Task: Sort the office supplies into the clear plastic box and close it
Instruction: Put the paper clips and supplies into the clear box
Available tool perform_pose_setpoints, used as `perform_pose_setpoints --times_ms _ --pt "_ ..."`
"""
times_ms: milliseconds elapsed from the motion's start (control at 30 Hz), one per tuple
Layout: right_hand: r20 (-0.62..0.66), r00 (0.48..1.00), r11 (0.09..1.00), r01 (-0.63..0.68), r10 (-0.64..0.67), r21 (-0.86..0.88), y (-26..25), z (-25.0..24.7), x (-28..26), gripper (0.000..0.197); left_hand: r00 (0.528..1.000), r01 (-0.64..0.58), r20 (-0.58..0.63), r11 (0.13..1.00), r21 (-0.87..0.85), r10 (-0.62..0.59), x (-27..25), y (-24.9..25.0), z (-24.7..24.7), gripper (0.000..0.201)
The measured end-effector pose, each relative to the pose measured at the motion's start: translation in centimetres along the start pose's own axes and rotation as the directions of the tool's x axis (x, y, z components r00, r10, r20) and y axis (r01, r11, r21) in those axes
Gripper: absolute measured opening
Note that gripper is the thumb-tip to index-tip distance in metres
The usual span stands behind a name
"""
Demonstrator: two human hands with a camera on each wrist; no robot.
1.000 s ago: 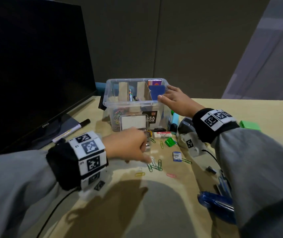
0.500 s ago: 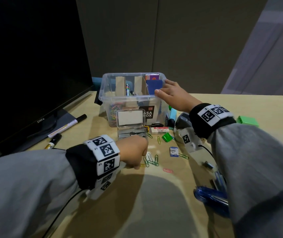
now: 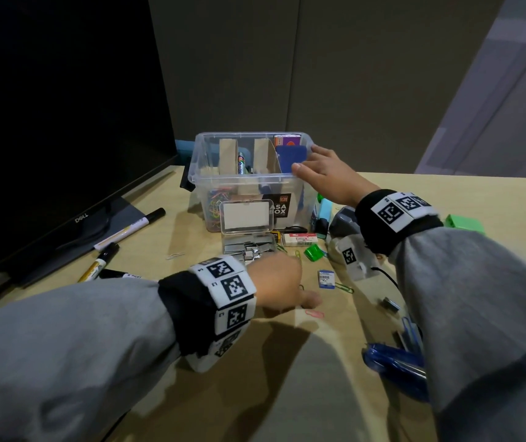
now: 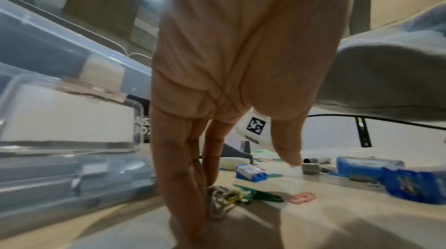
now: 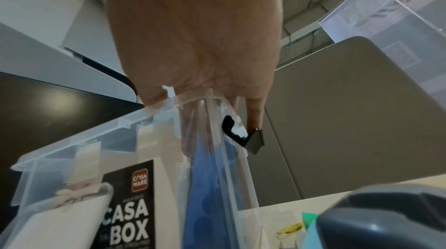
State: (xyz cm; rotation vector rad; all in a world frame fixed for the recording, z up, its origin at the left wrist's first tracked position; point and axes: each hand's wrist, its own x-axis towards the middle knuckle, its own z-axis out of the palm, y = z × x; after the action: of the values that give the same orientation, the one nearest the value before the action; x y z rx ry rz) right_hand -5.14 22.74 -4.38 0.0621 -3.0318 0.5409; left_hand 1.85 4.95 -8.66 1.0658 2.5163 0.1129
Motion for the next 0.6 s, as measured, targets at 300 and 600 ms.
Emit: perform_pose_setpoints --times_ms 300,600 --pt "-0.001 1.0 1.0 0.003 -0.003 0.016 0.0 0.0 -0.1 0.049 0.989 -0.137 0.067 0.983 0.126 0.129 0.4 2.1 0.6 0.057" --pt "-0.012 1.0 1.0 0.005 -0.004 0.024 0.0 0.1 -0.1 0.05 0.962 -0.264 0.071 0.964 -0.014 0.265 0.7 0.3 -0.3 0.016"
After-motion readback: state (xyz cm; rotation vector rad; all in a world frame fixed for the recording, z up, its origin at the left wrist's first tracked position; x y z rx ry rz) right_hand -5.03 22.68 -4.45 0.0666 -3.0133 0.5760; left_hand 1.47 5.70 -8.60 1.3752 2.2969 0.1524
